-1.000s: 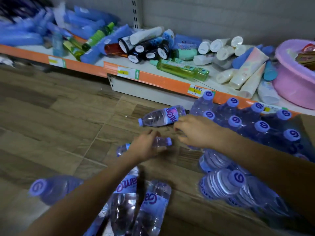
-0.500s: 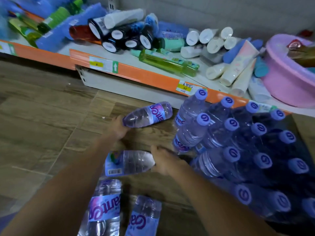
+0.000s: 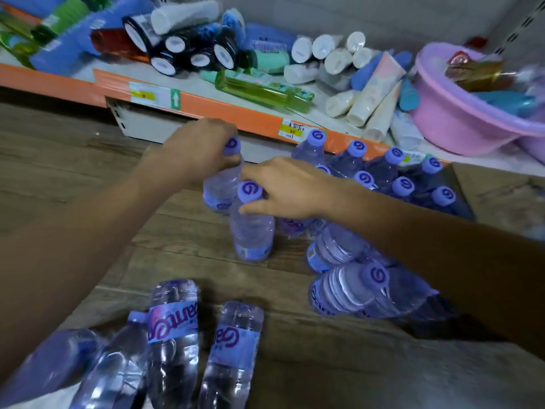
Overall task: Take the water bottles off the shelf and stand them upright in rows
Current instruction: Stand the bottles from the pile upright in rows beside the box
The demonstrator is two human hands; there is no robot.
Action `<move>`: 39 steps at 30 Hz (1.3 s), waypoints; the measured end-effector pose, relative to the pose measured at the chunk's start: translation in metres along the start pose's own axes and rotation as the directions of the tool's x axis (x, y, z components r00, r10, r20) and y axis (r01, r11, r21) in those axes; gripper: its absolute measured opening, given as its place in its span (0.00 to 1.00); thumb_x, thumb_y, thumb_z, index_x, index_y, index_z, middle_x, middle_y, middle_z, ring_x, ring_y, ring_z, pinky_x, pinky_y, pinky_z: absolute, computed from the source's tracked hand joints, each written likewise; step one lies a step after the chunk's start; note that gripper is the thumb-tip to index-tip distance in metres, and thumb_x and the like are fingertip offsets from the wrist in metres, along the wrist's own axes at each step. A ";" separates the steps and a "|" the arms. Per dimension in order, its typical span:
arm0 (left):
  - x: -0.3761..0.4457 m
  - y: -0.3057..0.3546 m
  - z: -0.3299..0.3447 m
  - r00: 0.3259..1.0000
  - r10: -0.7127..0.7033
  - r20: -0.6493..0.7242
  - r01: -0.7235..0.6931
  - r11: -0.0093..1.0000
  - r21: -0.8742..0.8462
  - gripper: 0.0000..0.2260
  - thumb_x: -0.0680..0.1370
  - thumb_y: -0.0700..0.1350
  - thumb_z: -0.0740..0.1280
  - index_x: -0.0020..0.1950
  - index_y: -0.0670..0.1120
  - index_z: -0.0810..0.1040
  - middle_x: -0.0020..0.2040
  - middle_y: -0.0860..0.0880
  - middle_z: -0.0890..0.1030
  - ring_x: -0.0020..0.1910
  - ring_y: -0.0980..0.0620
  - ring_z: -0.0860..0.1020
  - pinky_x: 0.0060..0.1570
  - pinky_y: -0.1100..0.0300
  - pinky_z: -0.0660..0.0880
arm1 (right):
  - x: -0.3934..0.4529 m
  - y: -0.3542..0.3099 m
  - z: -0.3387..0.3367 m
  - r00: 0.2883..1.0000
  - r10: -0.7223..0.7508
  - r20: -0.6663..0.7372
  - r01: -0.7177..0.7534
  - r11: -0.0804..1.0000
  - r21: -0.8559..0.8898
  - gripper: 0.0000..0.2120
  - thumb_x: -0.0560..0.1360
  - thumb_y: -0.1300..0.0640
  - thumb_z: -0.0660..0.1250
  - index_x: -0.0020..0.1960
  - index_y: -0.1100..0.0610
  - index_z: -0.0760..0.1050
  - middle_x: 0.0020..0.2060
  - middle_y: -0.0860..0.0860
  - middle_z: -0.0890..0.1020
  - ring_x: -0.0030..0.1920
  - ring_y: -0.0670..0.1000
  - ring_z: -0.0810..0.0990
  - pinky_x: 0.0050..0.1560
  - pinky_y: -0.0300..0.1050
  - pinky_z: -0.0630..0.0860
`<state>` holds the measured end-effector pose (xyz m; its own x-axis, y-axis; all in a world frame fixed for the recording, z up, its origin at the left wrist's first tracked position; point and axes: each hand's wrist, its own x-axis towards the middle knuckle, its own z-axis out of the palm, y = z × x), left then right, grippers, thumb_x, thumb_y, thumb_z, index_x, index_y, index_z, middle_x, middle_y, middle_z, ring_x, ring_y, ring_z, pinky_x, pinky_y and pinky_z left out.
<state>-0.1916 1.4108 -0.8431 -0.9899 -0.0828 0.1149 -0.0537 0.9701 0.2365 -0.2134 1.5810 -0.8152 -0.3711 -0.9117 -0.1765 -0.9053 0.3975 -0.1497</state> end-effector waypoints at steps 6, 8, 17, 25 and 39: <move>-0.053 0.033 -0.014 0.999 0.013 -0.029 -0.016 0.996 -0.091 0.09 0.70 0.48 0.68 0.41 0.43 0.73 0.36 0.45 0.73 0.38 0.43 0.71 0.33 0.57 0.61 | -0.050 0.046 0.005 0.973 0.230 0.017 -0.230 0.962 0.150 0.13 0.70 0.48 0.68 0.41 0.53 0.65 0.31 0.48 0.69 0.35 0.51 0.70 0.38 0.48 0.68; -0.070 0.046 -0.009 0.998 0.067 0.004 -0.066 0.989 -0.129 0.15 0.66 0.56 0.63 0.40 0.45 0.74 0.33 0.47 0.73 0.35 0.43 0.72 0.31 0.57 0.64 | -0.059 0.046 0.008 0.968 0.248 0.040 -0.251 0.957 0.144 0.13 0.70 0.51 0.68 0.42 0.55 0.66 0.31 0.50 0.69 0.37 0.53 0.70 0.38 0.49 0.68; -0.102 0.125 0.038 0.954 0.265 0.139 -0.221 0.937 -0.271 0.13 0.72 0.51 0.67 0.47 0.43 0.72 0.46 0.43 0.79 0.45 0.41 0.76 0.39 0.54 0.65 | -0.076 0.054 0.004 0.964 0.266 0.017 -0.265 0.949 0.169 0.13 0.69 0.53 0.69 0.49 0.56 0.71 0.31 0.45 0.68 0.41 0.52 0.70 0.42 0.50 0.71; -0.104 0.134 0.045 0.964 0.232 0.130 -0.181 0.932 -0.315 0.14 0.74 0.50 0.66 0.52 0.42 0.72 0.52 0.43 0.77 0.52 0.41 0.76 0.45 0.54 0.67 | -0.073 0.052 0.023 0.969 0.240 0.053 -0.245 0.953 0.177 0.14 0.70 0.52 0.68 0.53 0.54 0.72 0.46 0.52 0.77 0.48 0.54 0.75 0.42 0.50 0.72; -0.138 0.078 0.026 0.941 0.086 0.328 0.043 0.928 -0.369 0.14 0.72 0.46 0.70 0.54 0.42 0.75 0.46 0.44 0.82 0.45 0.46 0.79 0.42 0.63 0.68 | -0.059 0.012 0.018 0.976 0.058 -0.212 -0.040 0.995 0.086 0.21 0.72 0.54 0.66 0.63 0.57 0.71 0.58 0.57 0.73 0.60 0.60 0.70 0.60 0.57 0.70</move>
<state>-0.0627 1.5037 -0.8660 -0.9789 0.0804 -0.1877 -0.0445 0.8130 0.5805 -0.1989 1.6416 -0.8243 -0.4580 -0.8886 0.0255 -0.8685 0.4412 -0.2257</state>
